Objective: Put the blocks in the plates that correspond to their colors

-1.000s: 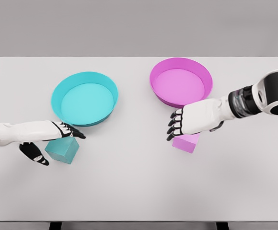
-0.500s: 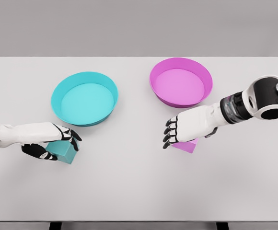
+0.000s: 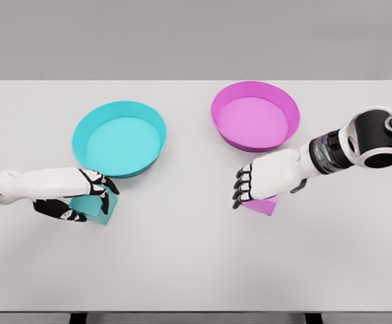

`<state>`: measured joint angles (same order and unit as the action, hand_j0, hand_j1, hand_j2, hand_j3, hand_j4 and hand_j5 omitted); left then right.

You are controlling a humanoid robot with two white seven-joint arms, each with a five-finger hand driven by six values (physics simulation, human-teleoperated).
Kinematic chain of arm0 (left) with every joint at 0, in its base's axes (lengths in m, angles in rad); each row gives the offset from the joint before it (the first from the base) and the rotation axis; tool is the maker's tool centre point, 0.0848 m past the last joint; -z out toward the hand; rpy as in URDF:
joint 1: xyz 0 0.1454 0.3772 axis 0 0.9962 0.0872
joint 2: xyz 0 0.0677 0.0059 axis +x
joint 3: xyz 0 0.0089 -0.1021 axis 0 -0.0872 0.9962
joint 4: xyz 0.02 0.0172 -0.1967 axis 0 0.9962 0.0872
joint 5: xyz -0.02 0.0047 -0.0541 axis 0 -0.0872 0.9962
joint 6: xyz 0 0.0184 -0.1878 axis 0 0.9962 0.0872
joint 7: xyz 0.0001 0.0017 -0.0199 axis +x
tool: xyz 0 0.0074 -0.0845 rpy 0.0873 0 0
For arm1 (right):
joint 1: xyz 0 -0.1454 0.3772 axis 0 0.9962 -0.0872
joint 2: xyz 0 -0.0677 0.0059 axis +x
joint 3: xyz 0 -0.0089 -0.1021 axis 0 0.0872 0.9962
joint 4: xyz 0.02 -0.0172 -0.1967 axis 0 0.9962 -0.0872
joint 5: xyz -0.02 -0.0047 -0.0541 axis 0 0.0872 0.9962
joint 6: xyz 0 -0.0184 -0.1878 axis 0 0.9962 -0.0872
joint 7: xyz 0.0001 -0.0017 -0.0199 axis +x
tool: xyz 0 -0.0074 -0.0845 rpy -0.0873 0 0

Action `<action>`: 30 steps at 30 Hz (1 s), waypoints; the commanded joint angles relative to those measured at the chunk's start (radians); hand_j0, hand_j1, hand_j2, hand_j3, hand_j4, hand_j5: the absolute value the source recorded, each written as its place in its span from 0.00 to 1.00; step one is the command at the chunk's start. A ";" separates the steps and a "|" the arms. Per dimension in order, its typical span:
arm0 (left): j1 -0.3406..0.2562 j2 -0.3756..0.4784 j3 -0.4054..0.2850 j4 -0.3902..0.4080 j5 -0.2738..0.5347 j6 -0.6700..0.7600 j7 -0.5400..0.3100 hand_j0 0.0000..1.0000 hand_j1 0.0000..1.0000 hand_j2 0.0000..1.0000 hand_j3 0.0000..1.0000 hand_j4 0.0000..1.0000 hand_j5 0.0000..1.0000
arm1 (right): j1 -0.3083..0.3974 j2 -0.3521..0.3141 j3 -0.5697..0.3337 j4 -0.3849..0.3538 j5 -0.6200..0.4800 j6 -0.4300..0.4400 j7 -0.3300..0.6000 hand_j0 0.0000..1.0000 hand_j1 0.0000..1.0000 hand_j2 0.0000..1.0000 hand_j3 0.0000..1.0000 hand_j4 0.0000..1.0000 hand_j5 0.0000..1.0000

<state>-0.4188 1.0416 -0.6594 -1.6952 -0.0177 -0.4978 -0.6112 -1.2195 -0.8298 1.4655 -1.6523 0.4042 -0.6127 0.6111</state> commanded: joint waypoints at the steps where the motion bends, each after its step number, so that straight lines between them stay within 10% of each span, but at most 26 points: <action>1: 0.000 0.006 0.003 -0.011 0.018 -0.011 0.000 0.42 0.42 0.42 0.42 0.42 0.42 | 0.000 0.003 0.009 0.002 0.008 0.002 0.000 1.00 1.00 1.00 1.00 1.00 1.00; 17: -0.077 0.009 0.038 -0.004 0.035 -0.067 0.000 0.42 0.42 0.42 0.42 0.42 0.42 | -0.003 0.003 0.009 0.009 0.042 0.002 0.000 1.00 1.00 1.00 1.00 1.00 1.00; 30: -0.156 -0.098 0.037 0.123 0.035 -0.058 0.000 0.42 0.42 0.42 0.42 0.42 0.42 | -0.005 0.003 0.009 0.006 0.053 0.002 0.000 0.76 0.76 0.76 0.76 0.76 0.76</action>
<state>-0.5783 0.9670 -0.6225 -1.5971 0.0114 -0.5583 -0.6122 -1.2241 -0.8269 1.4748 -1.6452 0.4584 -0.6124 0.6109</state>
